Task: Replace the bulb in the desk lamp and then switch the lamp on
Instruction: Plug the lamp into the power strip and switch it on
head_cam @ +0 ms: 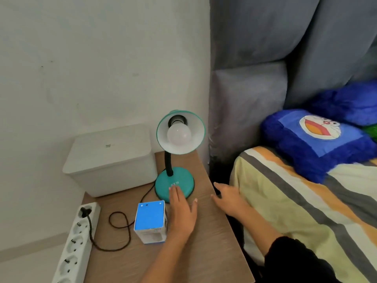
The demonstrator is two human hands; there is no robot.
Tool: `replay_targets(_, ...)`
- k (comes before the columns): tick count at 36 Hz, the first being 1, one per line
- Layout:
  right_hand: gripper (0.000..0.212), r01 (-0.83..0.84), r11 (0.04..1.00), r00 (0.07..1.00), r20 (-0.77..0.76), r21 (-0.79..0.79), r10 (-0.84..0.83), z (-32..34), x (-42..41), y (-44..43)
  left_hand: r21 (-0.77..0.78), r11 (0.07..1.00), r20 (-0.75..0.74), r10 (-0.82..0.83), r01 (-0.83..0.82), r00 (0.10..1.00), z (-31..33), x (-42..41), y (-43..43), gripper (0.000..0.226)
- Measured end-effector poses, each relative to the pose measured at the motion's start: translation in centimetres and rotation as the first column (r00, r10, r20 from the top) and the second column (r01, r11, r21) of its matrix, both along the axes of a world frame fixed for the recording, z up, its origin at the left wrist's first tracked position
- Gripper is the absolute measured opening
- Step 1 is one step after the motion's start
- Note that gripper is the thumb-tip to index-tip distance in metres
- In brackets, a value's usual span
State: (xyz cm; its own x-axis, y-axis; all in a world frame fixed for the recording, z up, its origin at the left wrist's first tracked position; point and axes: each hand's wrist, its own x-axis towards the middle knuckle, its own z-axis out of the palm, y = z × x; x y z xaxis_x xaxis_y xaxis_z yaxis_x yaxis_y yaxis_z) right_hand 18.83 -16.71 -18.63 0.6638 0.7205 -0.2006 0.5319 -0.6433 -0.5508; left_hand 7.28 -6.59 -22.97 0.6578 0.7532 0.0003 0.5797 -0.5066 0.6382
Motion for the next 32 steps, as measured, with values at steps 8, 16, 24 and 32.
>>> replay_targets(8,0.046,-0.037,0.985,0.993,-0.106,0.17,0.055,-1.9,-0.4,5.3,0.035,0.995,-0.039,0.094,-0.093,0.995,-1.8,-0.5,3.5,0.082)
replay_targets(16,0.071,-0.014,0.979,0.986,-0.159,0.205,0.047,-3.8,-0.4,9.3,0.092,0.991,-0.051,0.1,-0.095,0.994,-3.6,-1.1,4.6,0.101)
replay_targets(24,0.073,0.043,0.943,0.985,-0.17,0.33,0.015,-5.9,0.0,10.2,0.108,0.989,-0.069,0.112,-0.104,0.991,-3.7,-0.9,4.5,0.1)
replay_targets(32,0.047,0.056,0.881,0.97,-0.235,0.47,0.064,-5.8,0.3,10.0,0.082,0.992,-0.089,0.105,-0.098,0.99,-3.7,-1.0,4.6,0.1)
